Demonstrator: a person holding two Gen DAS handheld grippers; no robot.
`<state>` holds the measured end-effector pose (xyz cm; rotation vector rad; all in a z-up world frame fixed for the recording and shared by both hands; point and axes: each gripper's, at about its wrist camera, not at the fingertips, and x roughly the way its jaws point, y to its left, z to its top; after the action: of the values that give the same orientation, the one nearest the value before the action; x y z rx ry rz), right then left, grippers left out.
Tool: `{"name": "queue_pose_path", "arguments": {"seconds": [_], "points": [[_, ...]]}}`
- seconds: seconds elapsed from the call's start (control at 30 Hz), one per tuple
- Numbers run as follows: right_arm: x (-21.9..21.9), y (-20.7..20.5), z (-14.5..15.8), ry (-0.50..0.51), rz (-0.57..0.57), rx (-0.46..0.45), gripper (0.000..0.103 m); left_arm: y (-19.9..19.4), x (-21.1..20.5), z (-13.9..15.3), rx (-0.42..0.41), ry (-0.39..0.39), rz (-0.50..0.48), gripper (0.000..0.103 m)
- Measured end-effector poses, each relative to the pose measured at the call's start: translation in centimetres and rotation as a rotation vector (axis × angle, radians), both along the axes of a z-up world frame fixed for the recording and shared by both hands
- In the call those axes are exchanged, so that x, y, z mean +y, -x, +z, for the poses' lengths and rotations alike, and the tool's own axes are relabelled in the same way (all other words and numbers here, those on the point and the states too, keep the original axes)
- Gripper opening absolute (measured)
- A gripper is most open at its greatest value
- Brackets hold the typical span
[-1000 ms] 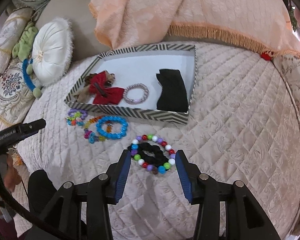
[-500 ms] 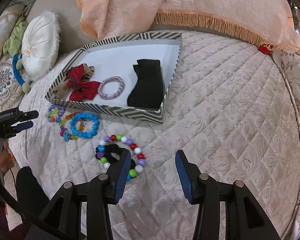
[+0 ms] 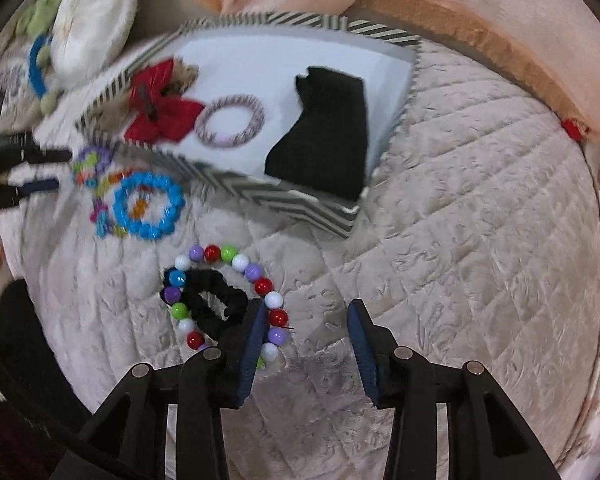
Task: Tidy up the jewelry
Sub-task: 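Grasp the multicolour bead bracelet with the right tool while the left tool grasps the bead strands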
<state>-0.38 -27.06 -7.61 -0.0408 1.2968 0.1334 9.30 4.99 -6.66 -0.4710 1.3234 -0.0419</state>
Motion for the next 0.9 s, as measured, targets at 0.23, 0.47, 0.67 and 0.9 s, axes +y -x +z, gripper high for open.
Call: {"name": "queue_pose_path", "arguments": {"seconds": [0.23, 0.47, 0.67, 0.9], "points": [[0.5, -1.2, -0.3, 0.012, 0.041, -0.033, 0.024, -0.8, -1.3, -0.7, 0.000, -0.028, 0.002, 0.060], [-0.1, -0.3, 1.5, -0.076, 0.033, -0.098, 0.007, -0.3, -1.6, -0.3, -0.043, -0.046, -0.056, 0.012], [-0.1, 1.0, 3.7, -0.090, 0.028, -0.144, 0.006, 1.0, -1.2, 2.6, -0.121, -0.026, -0.081, 0.006], [0.4, 0.0, 1.8, -0.044, 0.077, -0.078, 0.011, 1.9, -0.2, 3.1, -0.094, 0.007, -0.050, 0.017]]}}
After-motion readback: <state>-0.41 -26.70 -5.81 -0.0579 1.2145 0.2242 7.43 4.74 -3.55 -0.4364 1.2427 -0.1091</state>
